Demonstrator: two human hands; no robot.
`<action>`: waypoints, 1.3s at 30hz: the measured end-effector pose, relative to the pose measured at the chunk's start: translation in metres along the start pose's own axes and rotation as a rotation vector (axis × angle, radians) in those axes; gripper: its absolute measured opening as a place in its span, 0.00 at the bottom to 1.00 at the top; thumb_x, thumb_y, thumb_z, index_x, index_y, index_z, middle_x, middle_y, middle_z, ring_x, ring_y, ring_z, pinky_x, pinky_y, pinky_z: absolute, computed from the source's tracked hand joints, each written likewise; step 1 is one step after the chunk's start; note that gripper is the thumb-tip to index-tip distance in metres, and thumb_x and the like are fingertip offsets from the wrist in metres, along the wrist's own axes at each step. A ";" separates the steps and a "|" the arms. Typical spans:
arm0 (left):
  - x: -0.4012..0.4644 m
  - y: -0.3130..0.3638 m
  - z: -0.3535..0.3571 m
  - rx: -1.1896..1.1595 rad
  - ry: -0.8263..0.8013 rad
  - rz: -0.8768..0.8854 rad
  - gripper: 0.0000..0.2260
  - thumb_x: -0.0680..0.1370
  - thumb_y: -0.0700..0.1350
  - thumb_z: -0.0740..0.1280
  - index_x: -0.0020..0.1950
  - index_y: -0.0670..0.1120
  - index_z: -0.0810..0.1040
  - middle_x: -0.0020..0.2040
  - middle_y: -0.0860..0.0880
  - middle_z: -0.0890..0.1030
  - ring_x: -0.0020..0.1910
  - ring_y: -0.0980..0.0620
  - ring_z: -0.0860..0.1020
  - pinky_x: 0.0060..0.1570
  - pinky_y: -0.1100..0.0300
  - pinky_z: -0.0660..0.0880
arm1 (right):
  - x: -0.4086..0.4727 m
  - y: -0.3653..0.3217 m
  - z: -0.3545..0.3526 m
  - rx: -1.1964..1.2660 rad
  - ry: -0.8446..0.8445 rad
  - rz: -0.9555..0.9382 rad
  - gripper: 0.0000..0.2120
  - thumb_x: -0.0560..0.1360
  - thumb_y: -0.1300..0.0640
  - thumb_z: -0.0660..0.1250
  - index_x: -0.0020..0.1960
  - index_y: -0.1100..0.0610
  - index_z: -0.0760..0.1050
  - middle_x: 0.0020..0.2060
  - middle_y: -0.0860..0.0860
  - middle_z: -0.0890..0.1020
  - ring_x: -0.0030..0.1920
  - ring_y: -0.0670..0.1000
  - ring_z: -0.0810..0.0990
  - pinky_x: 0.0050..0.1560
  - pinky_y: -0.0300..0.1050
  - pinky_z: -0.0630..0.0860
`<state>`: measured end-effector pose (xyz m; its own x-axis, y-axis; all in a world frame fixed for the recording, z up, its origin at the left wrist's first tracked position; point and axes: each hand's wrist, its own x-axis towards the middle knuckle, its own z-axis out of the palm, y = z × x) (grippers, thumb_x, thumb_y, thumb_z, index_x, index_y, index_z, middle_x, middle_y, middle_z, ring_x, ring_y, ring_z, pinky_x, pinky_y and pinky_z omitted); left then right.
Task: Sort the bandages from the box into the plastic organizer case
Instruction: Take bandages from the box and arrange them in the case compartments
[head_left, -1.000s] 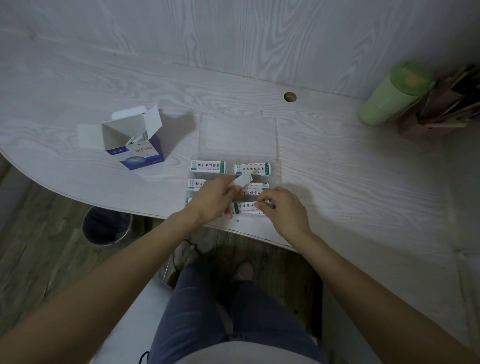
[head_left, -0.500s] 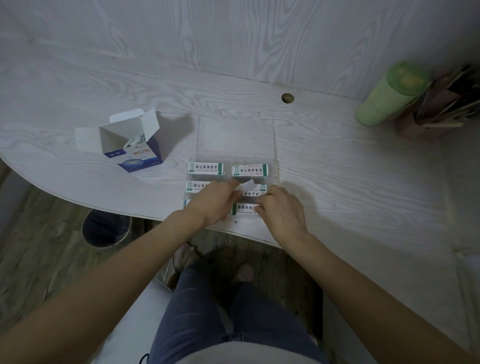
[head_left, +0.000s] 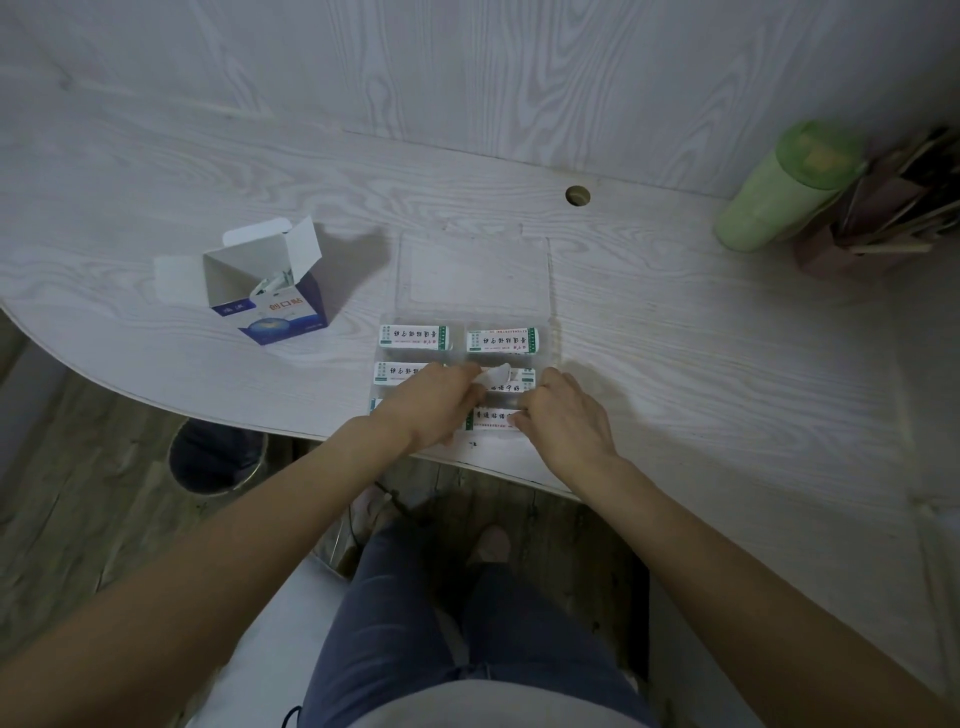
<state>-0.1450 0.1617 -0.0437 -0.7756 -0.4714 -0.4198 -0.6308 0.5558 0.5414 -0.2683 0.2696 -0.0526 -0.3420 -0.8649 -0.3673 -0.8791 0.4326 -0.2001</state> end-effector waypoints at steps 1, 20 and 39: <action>0.000 0.000 0.000 -0.023 0.009 0.012 0.11 0.83 0.45 0.53 0.60 0.42 0.71 0.45 0.43 0.80 0.28 0.53 0.77 0.36 0.57 0.75 | 0.000 0.000 0.000 0.003 -0.001 -0.002 0.16 0.79 0.51 0.61 0.61 0.59 0.77 0.56 0.54 0.72 0.57 0.53 0.70 0.49 0.46 0.71; -0.009 0.016 -0.002 -0.277 0.071 0.192 0.17 0.82 0.47 0.57 0.72 0.49 0.67 0.44 0.59 0.65 0.46 0.61 0.66 0.48 0.66 0.61 | -0.001 0.017 -0.040 1.394 -0.053 0.295 0.04 0.72 0.67 0.70 0.46 0.61 0.80 0.33 0.53 0.81 0.30 0.44 0.79 0.33 0.34 0.75; -0.011 0.004 -0.003 -0.445 0.182 0.251 0.13 0.78 0.41 0.66 0.61 0.49 0.78 0.50 0.51 0.82 0.46 0.60 0.80 0.50 0.67 0.76 | -0.006 0.020 -0.041 1.903 -0.367 0.576 0.03 0.74 0.69 0.66 0.45 0.64 0.79 0.31 0.53 0.83 0.31 0.44 0.82 0.32 0.33 0.78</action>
<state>-0.1386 0.1669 -0.0348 -0.8600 -0.4943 -0.1264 -0.3260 0.3417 0.8815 -0.2979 0.2731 -0.0171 -0.1140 -0.5789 -0.8074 0.7698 0.4622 -0.4401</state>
